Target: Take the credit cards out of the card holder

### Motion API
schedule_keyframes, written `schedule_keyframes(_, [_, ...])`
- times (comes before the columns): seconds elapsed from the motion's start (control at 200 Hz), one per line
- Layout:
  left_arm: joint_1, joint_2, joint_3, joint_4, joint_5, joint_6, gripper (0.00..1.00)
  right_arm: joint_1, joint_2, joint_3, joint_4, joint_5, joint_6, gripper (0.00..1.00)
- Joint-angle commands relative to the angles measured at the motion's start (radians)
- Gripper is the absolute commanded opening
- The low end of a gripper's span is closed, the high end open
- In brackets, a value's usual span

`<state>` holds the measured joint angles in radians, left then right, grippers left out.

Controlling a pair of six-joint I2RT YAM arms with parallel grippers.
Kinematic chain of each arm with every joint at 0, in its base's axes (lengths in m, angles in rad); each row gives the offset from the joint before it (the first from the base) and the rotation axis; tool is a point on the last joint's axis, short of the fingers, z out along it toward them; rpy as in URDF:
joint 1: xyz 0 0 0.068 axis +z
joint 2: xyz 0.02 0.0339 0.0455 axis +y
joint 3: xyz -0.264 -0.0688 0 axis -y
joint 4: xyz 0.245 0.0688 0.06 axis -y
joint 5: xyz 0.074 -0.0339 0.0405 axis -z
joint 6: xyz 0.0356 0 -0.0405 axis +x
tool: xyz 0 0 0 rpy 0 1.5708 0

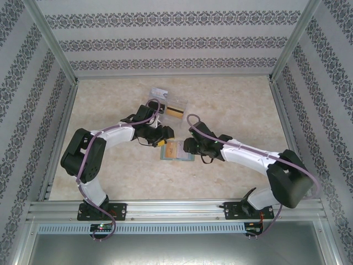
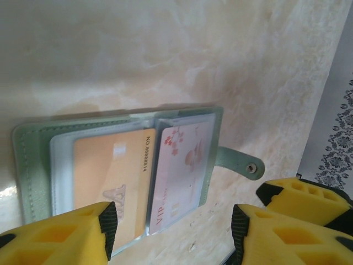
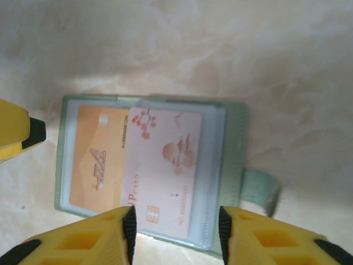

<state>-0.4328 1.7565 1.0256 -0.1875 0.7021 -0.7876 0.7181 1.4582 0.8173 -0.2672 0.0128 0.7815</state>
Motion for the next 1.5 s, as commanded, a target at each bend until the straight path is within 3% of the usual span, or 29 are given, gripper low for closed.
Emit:
schedule_keyframes(0.0, [-0.01,-0.003,-0.014,0.01,0.013,-0.008,0.54,0.006,0.048,0.024,0.015,-0.049,0.01,0.4])
schedule_keyframes(0.38, [-0.056,0.075,0.031,0.015,0.04,-0.012,0.38,-0.008,0.144,0.066,-0.009,-0.026,0.005,0.29])
schedule_keyframes(0.964, [-0.076,0.165,0.077,0.016,0.083,0.017,0.31,-0.03,0.248,0.084,-0.007,-0.048,-0.002,0.21])
schedule_keyframes(1.494, [-0.077,0.186,0.078,0.057,0.116,0.016,0.27,-0.034,0.258,0.071,-0.009,-0.045,0.005,0.2])
